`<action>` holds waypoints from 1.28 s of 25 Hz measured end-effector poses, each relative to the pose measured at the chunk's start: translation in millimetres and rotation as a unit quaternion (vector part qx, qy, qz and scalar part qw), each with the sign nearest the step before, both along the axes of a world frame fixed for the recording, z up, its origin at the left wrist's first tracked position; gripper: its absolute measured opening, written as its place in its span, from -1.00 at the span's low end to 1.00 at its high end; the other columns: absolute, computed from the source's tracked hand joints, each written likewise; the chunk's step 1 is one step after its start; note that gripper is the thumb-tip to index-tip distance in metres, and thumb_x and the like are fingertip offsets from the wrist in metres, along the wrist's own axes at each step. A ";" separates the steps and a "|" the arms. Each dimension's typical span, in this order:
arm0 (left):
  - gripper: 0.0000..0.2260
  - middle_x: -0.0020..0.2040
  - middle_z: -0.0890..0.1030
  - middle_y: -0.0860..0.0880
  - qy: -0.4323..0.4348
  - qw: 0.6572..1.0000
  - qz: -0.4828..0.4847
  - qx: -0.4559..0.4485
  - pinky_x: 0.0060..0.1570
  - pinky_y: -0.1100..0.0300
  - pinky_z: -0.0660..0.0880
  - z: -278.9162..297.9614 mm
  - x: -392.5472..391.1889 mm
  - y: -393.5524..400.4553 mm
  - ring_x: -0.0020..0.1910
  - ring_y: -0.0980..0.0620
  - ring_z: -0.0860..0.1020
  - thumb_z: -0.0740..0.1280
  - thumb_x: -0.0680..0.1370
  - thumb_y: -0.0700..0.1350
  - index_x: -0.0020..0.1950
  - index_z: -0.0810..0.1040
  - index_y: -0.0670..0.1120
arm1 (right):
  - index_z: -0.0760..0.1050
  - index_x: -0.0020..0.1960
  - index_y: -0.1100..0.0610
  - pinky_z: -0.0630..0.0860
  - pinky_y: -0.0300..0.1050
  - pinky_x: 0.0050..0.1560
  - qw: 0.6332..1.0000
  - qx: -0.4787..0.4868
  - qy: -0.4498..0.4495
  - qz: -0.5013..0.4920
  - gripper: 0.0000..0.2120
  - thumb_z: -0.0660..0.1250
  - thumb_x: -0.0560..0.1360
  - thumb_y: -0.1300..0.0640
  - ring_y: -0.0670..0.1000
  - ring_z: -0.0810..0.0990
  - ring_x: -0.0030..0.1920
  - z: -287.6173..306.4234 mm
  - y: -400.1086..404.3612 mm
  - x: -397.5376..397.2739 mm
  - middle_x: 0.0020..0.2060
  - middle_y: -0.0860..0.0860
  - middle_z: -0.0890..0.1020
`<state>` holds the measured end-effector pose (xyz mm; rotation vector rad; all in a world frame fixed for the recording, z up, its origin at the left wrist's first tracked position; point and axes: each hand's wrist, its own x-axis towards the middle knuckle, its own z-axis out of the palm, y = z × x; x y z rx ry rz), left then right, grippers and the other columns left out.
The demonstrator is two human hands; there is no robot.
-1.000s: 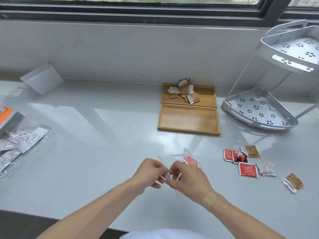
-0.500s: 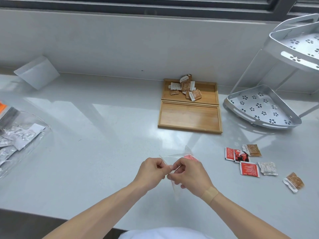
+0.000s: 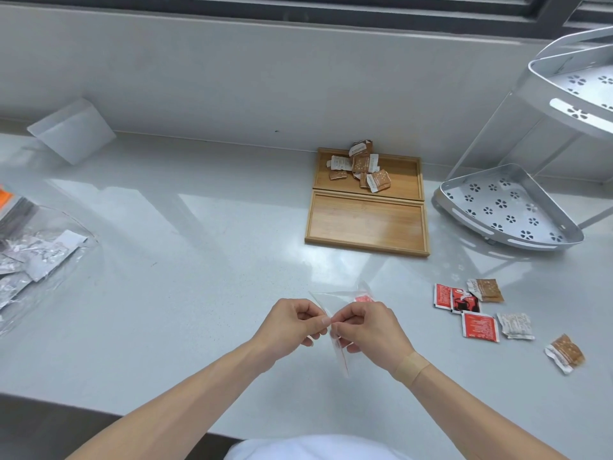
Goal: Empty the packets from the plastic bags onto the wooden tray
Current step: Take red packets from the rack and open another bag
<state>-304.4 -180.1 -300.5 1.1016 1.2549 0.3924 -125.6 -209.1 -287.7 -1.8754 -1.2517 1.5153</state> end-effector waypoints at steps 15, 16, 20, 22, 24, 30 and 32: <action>-0.87 -0.34 0.62 0.12 0.036 0.988 -0.063 0.136 -0.22 0.39 0.45 -10.4 -2.6 -4.5 -0.31 0.21 0.54 0.39 0.54 -0.08 -0.21 0.61 0.03 | 0.63 -0.22 0.07 0.60 -0.23 -0.35 0.998 0.032 -0.020 0.050 -0.91 0.50 0.37 0.06 -0.05 0.69 -0.28 3.7 -1.1 1.1 -0.33 -0.01 0.71; -0.86 -0.34 0.62 0.12 0.037 0.988 -0.064 0.135 -0.22 0.39 0.45 -10.8 -3.1 -4.3 -0.31 0.22 0.55 0.39 0.54 -0.08 -0.22 0.61 0.04 | 0.64 -0.23 0.08 0.62 -0.22 -0.33 0.999 0.023 -0.008 0.043 -0.92 0.49 0.38 0.09 -0.06 0.70 -0.29 3.7 0.1 1.2 -0.33 -0.01 0.72; -0.88 -0.33 0.64 0.10 0.032 0.990 -0.053 0.124 -0.21 0.37 0.47 -12.3 -6.0 -3.9 -0.30 0.20 0.57 0.42 0.53 -0.06 -0.22 0.63 0.04 | 0.66 -0.22 0.10 0.59 -0.23 -0.31 0.998 -0.021 0.036 0.037 -0.93 0.45 0.43 0.14 -0.04 0.73 -0.26 3.7 2.1 3.5 -0.30 0.00 0.74; -0.89 -0.33 0.65 0.08 0.023 0.992 -0.047 0.117 -0.22 0.36 0.47 -12.7 -6.8 -4.0 -0.30 0.18 0.58 0.43 0.52 -0.06 -0.22 0.65 0.03 | 0.66 -0.20 0.11 0.56 -0.26 -0.32 0.998 -0.029 0.043 0.038 -0.92 0.44 0.46 0.14 -0.02 0.73 -0.25 3.3 2.2 4.0 -0.29 0.00 0.74; -0.90 -0.33 0.65 0.07 0.019 0.993 -0.045 0.110 -0.20 0.33 0.48 -12.1 -7.1 -3.8 -0.30 0.17 0.58 0.44 0.51 -0.08 -0.21 0.65 0.01 | 0.66 -0.17 0.13 0.55 -0.27 -0.32 0.997 -0.037 0.055 0.036 -0.91 0.42 0.48 0.14 -0.02 0.73 -0.24 2.7 1.8 4.0 -0.30 0.00 0.73; -0.87 -0.29 0.65 0.06 0.039 0.991 -0.060 0.109 -0.15 0.15 0.54 -10.2 -7.2 -5.5 -0.27 0.15 0.57 0.41 0.52 -0.01 -0.16 0.64 -0.04 | 0.65 -0.13 0.17 0.58 -0.23 -0.30 0.994 -0.051 0.088 0.029 -0.89 0.41 0.50 0.14 -0.01 0.73 -0.23 4.7 0.5 6.1 -0.32 -0.03 0.71; -0.73 -0.29 0.64 0.02 0.051 0.992 -0.057 0.101 -0.22 0.15 0.55 -8.4 -5.2 -8.1 -0.29 0.14 0.56 0.44 0.43 0.19 -0.19 0.63 -0.01 | 0.64 -0.15 0.16 0.59 -0.19 -0.31 0.997 -0.039 0.066 0.030 -0.90 0.41 0.50 0.13 -0.02 0.73 -0.24 4.2 -0.4 4.0 -0.32 -0.01 0.72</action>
